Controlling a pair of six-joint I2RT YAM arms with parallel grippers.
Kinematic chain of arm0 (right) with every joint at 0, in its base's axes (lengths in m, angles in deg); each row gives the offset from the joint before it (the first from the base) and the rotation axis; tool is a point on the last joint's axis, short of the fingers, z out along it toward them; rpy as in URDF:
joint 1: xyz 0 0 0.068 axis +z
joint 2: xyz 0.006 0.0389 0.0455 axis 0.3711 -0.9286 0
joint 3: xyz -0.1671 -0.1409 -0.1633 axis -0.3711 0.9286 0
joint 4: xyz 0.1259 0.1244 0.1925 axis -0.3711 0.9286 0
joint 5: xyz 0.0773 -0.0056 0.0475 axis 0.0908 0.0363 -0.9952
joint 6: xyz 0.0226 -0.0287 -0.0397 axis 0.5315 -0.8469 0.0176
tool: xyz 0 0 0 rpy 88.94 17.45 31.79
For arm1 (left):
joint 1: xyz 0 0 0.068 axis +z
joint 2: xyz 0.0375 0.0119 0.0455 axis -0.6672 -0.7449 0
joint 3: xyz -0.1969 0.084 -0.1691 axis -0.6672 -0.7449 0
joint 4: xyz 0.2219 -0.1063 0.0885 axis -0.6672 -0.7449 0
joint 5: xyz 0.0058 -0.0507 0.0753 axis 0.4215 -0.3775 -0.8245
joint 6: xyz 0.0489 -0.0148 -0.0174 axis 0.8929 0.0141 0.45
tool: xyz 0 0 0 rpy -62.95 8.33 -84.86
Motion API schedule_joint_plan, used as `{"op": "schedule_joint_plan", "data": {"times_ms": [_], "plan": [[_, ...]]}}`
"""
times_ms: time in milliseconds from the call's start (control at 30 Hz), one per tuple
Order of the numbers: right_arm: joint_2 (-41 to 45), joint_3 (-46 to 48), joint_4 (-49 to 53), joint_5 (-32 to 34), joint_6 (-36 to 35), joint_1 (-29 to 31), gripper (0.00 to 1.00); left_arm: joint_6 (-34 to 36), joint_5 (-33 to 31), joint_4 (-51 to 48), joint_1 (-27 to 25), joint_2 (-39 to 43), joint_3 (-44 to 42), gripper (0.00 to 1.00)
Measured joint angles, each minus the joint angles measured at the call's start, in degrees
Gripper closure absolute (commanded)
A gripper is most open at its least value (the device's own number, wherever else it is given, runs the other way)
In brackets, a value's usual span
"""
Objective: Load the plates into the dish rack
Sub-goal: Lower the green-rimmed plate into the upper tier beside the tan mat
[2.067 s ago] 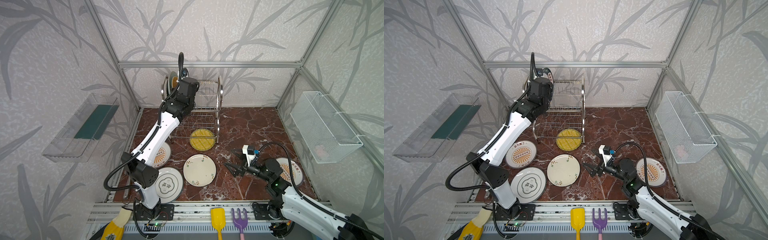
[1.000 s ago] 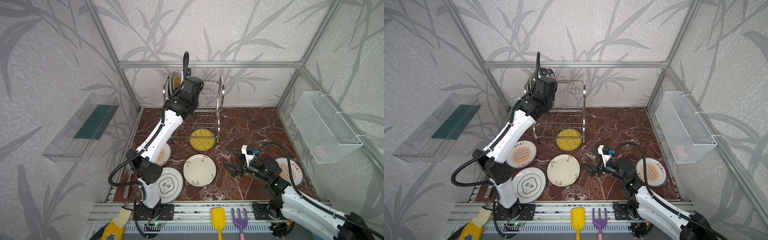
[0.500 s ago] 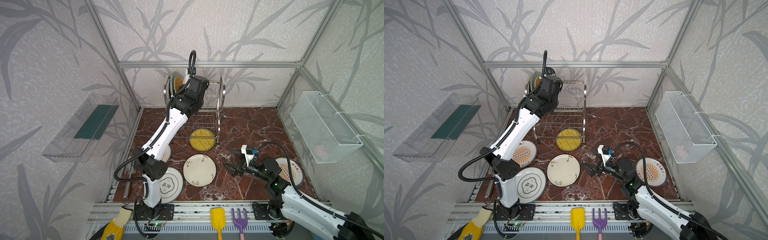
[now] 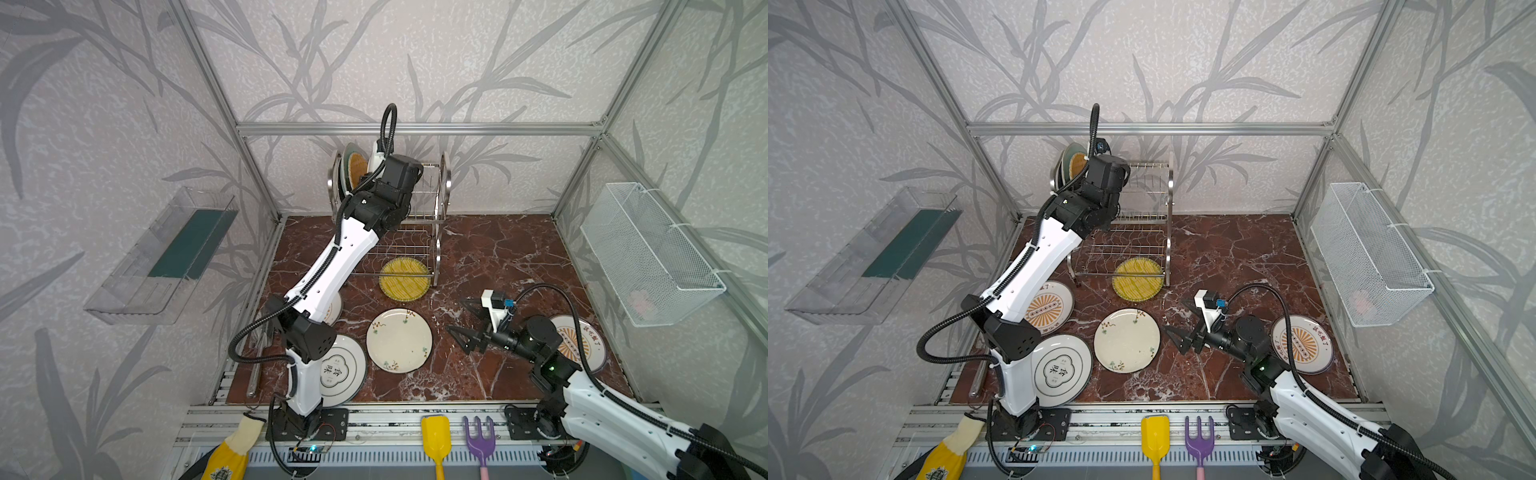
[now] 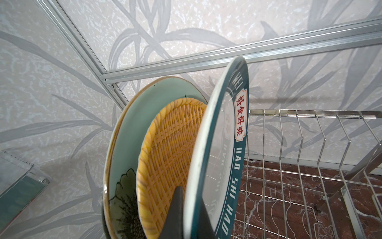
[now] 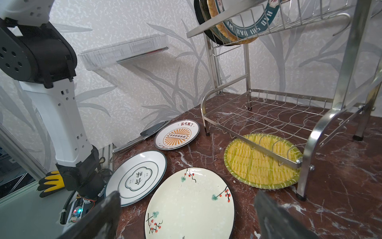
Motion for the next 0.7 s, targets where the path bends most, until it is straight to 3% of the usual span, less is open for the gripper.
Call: {"op": "schedule_joint_plan", "data": {"times_ms": [233,700], "plan": [[0.0,0.0,0.5,0.2,-0.2,0.1,0.01,-2.5,-0.7,1.6,-0.5,0.4,-3.2,0.94],[0.0,-0.2,1.1,0.7,-0.5,0.1,0.01,-3.0,1.7,3.8,-1.8,2.0,-5.9,0.76]]}}
